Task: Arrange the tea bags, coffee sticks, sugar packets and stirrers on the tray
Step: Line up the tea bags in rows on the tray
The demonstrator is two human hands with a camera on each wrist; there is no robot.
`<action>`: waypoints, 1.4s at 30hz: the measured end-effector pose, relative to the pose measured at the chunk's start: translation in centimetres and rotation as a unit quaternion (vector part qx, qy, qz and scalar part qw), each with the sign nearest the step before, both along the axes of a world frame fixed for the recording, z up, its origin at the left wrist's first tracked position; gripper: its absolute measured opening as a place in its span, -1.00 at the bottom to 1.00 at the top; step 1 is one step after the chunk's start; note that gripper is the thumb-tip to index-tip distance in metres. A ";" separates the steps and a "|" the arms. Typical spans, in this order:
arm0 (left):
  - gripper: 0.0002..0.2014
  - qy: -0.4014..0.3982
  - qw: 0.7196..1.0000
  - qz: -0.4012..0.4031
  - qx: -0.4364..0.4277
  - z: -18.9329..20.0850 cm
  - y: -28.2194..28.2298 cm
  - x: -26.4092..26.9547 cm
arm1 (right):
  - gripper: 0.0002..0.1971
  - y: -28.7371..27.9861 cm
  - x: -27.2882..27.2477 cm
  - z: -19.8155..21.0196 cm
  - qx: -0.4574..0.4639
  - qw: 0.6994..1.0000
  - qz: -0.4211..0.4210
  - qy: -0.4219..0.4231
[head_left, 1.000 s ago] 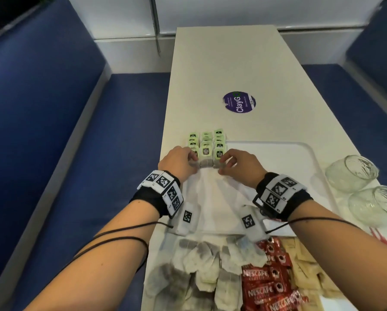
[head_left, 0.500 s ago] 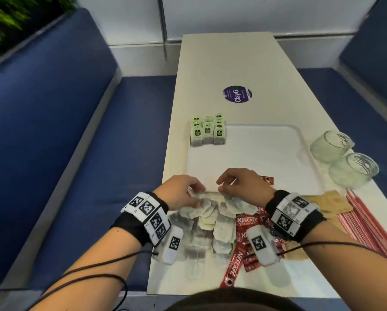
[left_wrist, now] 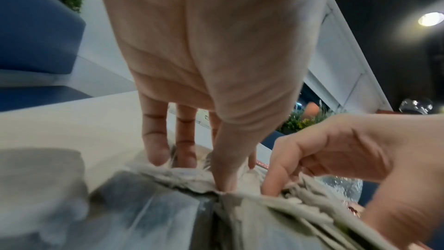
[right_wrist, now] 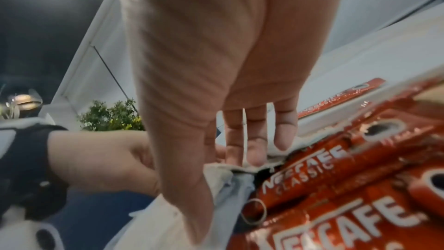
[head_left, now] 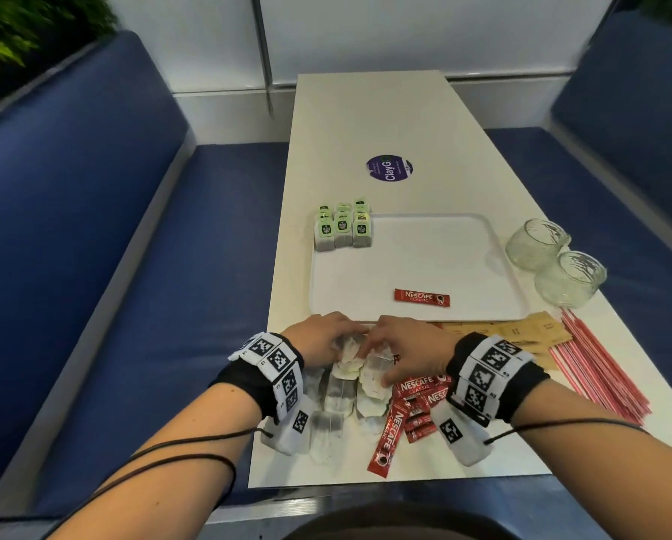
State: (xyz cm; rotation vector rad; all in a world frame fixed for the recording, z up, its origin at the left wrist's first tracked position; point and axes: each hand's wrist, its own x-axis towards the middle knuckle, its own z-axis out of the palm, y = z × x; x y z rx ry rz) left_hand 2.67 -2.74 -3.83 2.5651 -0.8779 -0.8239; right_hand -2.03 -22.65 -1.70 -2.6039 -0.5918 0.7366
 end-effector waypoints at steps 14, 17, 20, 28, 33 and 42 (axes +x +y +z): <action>-0.80 -0.051 0.998 0.031 -0.007 2.1 0.2 0.9 | -0.80 -1.0 0.9 0.5 0.089 0.993 -0.065 -0.043; -0.87 -0.017 0.978 0.164 -0.131 2.6 0.7 1.1 | -0.77 -1.3 1.2 1.0 0.167 0.976 -0.139 -0.016; -0.84 0.123 0.897 0.324 -0.273 2.6 0.3 0.7 | -0.79 -1.3 1.9 1.1 0.248 0.951 -0.184 0.009; -0.71 0.301 0.731 0.428 -0.437 3.0 -2.2 -0.3 | -0.79 -0.4 3.5 0.4 0.240 0.940 -0.240 -0.021; -0.83 0.228 0.799 0.404 -0.382 2.1 -1.8 -0.4 | -0.87 -0.7 3.4 0.5 0.207 0.949 -0.235 -0.026; -0.81 0.221 0.784 0.444 -0.373 2.3 -1.3 0.1 | -0.54 -3.5 1.6 0.3 -0.072 0.987 -0.142 0.007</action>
